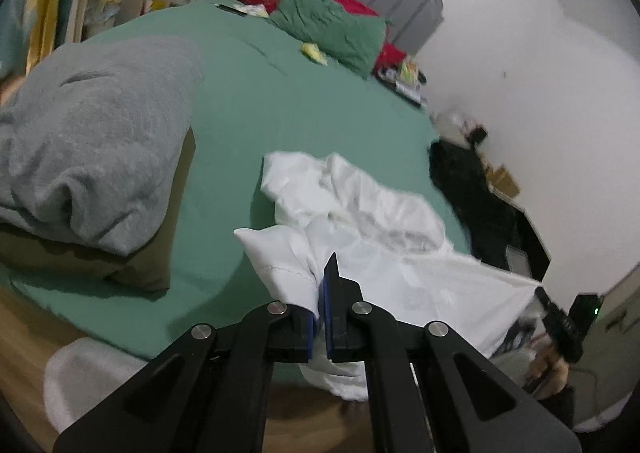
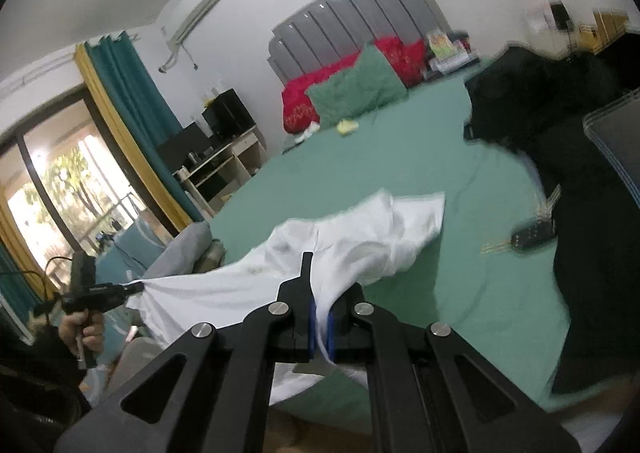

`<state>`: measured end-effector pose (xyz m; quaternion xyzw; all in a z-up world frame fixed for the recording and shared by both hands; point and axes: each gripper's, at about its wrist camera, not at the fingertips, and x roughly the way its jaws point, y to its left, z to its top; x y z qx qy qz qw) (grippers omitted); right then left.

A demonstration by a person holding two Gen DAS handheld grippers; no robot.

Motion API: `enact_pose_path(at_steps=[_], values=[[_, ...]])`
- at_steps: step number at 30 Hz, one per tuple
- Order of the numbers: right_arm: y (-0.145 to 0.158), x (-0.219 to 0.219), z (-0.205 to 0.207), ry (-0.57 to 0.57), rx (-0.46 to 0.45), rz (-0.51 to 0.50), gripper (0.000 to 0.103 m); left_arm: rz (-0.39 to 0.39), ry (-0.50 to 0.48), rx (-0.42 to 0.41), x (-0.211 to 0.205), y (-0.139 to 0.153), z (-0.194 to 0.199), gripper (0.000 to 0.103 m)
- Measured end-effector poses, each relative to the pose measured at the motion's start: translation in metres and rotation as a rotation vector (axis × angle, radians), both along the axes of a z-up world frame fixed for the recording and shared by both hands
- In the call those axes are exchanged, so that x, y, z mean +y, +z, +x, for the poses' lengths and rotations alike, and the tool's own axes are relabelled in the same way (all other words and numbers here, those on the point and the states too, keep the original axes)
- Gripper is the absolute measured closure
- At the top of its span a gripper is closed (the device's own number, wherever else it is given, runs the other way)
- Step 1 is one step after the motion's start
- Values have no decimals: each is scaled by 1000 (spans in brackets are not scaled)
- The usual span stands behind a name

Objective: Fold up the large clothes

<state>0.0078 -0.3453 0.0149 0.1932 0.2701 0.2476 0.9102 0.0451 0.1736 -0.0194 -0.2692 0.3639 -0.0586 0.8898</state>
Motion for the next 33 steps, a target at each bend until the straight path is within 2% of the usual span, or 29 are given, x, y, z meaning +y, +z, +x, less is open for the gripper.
enact_pose_path(at_steps=[4, 8, 14, 20, 24, 25, 27, 28, 29, 30, 31, 33], values=[[3, -14, 34, -19, 22, 0, 99, -46, 75, -7, 14, -4, 30, 99], [-6, -38, 85, -51, 85, 66, 99, -55, 128, 3, 28, -8, 69, 99], [-16, -44, 181, -71, 144, -11, 99, 3, 155, 33, 35, -15, 155, 99], [-47, -31, 264, -49, 220, -89, 99, 61, 211, 122, 39, -47, 239, 99], [-81, -26, 304, -66, 294, -62, 97, 96, 223, 228, 39, -82, 279, 98], [-88, -23, 314, -70, 305, -71, 95, 111, 222, 248, 40, -89, 287, 88], [-93, -19, 324, -87, 311, -99, 84, 140, 236, 252, 44, -95, 294, 45], [-94, -18, 326, -93, 315, -111, 68, 154, 250, 237, 44, -94, 292, 42], [-92, -16, 326, -92, 312, -122, 42, 172, 266, 204, 44, -88, 288, 41], [-88, -14, 325, -91, 294, -140, 27, 196, 269, 174, 43, -81, 285, 40], [-83, -12, 324, -98, 273, -164, 3, 233, 262, 144, 38, -72, 279, 39], [-67, -12, 316, -113, 217, -211, 0, 288, 195, 104, 21, -62, 274, 38]])
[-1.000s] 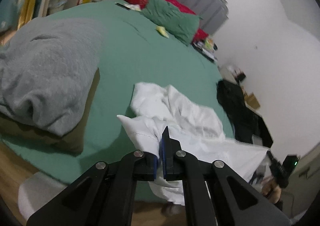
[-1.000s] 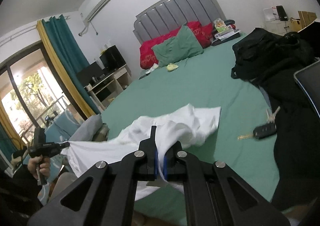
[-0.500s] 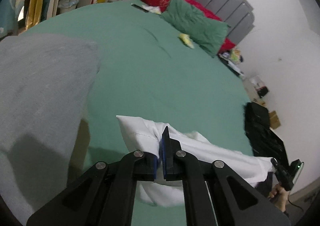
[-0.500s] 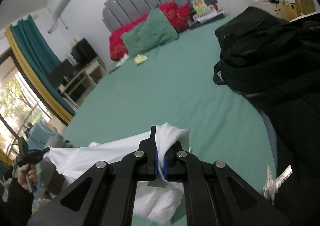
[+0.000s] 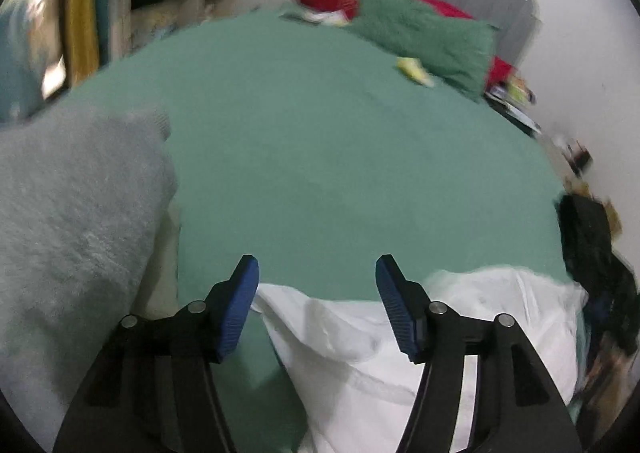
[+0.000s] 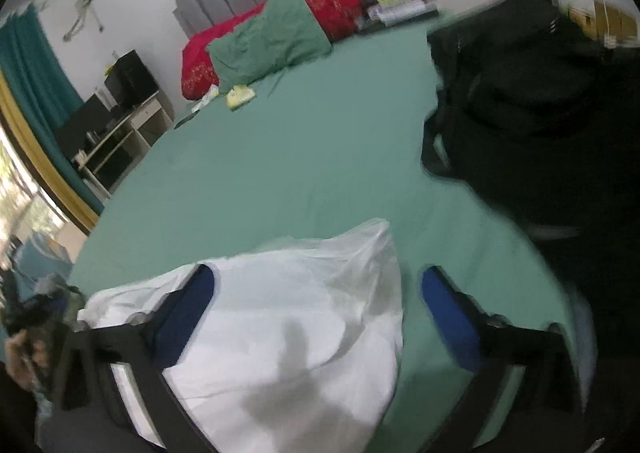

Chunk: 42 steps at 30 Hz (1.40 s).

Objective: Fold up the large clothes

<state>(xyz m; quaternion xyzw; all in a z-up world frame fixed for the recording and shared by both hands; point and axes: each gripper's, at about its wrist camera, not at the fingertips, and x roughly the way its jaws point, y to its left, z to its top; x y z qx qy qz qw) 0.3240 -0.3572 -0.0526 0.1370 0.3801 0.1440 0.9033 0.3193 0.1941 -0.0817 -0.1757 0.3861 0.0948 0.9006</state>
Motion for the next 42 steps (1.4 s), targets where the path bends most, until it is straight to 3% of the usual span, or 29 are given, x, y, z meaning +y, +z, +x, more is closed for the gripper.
enact_pose_path(at_steps=[4, 6, 7, 10, 12, 14, 15, 19, 22, 28, 33, 36, 37, 39, 40, 41, 42], values=[[27, 18, -18, 70, -78, -87, 0, 185, -362, 81, -83, -5, -2, 38], [36, 51, -36, 249, -130, -162, 0, 240, -493, 106, -114, -13, -2, 38], [36, 65, -43, 307, -145, -212, 0, 244, -551, 116, -127, -19, -2, 38], [18, 121, -74, 547, -183, -427, 1, 255, -607, 159, -145, -29, -1, 38], [0, 143, -81, 625, -157, -512, 18, 253, -601, 179, -149, -33, 1, 38], [-18, 157, -81, 650, -127, -599, 45, 231, -593, 187, -147, -33, 0, 38], [-27, 161, -80, 656, -117, -622, 49, 228, -595, 191, -148, -34, 1, 38], [-32, 161, -74, 665, -98, -576, 97, 251, -614, 198, -148, -37, -2, 38], [-20, 153, -59, 620, -97, -479, 101, 249, -624, 197, -146, -34, 2, 38], [-5, 115, -10, 429, -51, -215, 102, 232, -685, 206, -147, -32, 14, 38], [-17, 97, 32, 279, 22, -107, 101, 326, -644, 275, -146, -46, 50, 38], [-35, 89, 41, 216, 63, -126, 100, 354, -590, 295, -140, -52, 76, 38], [-39, 87, 41, 201, 75, -136, 94, 373, -553, 310, -137, -55, 86, 38], [-41, 77, 40, 164, 71, -137, 60, 411, -515, 331, -134, -59, 101, 38], [-39, 72, 40, 144, 61, -134, 33, 428, -504, 334, -133, -61, 109, 38], [-35, 66, 40, 125, 44, -120, 22, 440, -495, 336, -131, -62, 114, 38], [-31, 60, 37, 108, 26, -102, 21, 461, -470, 336, -128, -63, 124, 38]])
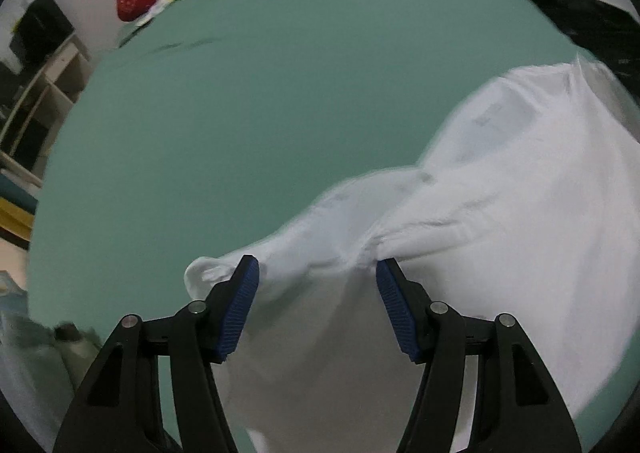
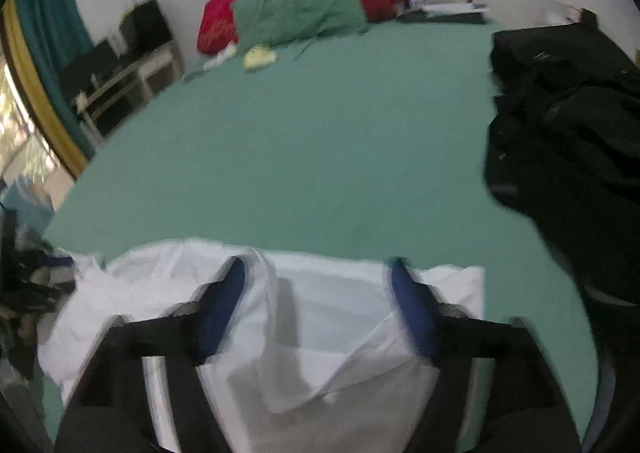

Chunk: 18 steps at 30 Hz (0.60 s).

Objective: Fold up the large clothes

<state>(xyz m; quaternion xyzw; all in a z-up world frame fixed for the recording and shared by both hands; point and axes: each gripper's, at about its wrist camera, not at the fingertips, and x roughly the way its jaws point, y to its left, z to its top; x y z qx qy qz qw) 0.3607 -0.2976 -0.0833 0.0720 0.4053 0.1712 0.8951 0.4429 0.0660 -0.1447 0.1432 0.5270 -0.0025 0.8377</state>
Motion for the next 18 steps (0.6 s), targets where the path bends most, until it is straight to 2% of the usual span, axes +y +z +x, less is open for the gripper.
enact_pose_path(at_steps=[2, 4, 6, 8, 10, 13, 15, 16, 18], values=[[8, -8, -2, -29, -15, -6, 21, 23, 69, -48, 11, 8, 16, 38], [13, -11, -5, -33, -14, -13, 21, 12, 144, -113, 22, 21, 28, 38], [14, -11, -7, -44, -4, -72, 21, 25, 241, -186, 35, 37, 41, 38], [9, -15, -8, -59, 15, -128, 21, 18, 313, -205, 48, 47, 46, 38], [6, -26, -12, -80, 38, -143, 21, -25, 331, -203, 55, 55, 41, 38], [5, -40, -18, -6, 65, -65, 21, -141, 249, -210, 50, 64, 6, 38], [7, -33, -24, 150, 72, -18, 21, -160, 170, -157, 42, 55, -11, 38], [7, -28, -25, 207, 75, -36, 21, -162, 119, -104, 31, 46, -18, 38], [-2, -4, -33, 367, 104, -148, 21, -155, 45, -21, 16, 30, -23, 38]])
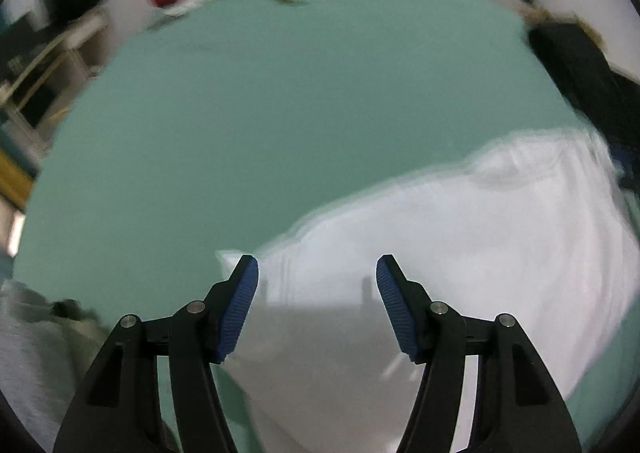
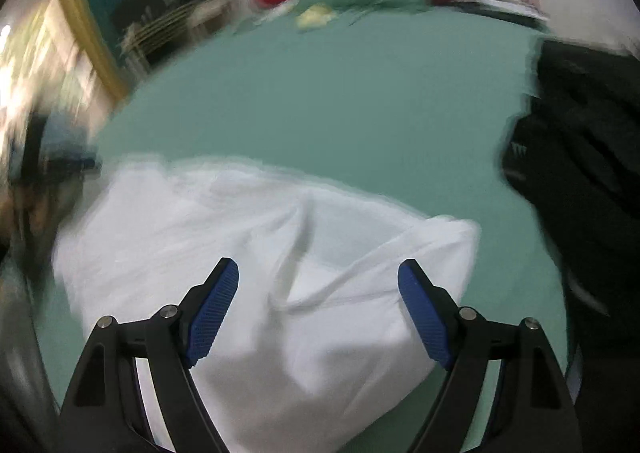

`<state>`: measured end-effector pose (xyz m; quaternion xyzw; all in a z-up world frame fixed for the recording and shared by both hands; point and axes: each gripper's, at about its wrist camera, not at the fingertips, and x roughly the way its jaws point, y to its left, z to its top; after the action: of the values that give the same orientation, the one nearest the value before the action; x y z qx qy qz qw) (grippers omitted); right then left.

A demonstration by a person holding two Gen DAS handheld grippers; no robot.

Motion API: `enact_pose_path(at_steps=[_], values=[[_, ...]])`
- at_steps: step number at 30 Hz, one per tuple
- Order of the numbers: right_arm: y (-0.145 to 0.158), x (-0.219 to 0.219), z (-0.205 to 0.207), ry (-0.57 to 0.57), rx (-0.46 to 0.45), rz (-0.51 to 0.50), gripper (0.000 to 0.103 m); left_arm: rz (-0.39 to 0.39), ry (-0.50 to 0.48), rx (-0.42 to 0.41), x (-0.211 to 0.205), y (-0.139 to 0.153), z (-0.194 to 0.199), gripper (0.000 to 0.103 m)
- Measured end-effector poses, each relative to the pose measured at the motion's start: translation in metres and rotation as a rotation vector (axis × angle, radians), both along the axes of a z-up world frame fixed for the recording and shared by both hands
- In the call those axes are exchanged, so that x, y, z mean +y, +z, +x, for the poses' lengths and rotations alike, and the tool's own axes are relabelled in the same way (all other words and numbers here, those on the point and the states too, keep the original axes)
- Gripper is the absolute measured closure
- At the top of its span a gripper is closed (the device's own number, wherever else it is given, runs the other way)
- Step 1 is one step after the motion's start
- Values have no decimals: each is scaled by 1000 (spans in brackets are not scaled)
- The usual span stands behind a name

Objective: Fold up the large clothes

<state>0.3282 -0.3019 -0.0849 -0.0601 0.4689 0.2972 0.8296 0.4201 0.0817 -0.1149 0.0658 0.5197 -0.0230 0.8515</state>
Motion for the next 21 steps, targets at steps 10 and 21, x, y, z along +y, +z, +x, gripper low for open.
enact_pose_path(at_steps=[10, 21], values=[[-28, -48, 42, -537, -101, -160, 18, 66, 237, -6, 20, -32, 29, 38], [-23, -88, -43, -519, 104, 192, 18, -226, 326, -80, 64, 2, -102, 31]])
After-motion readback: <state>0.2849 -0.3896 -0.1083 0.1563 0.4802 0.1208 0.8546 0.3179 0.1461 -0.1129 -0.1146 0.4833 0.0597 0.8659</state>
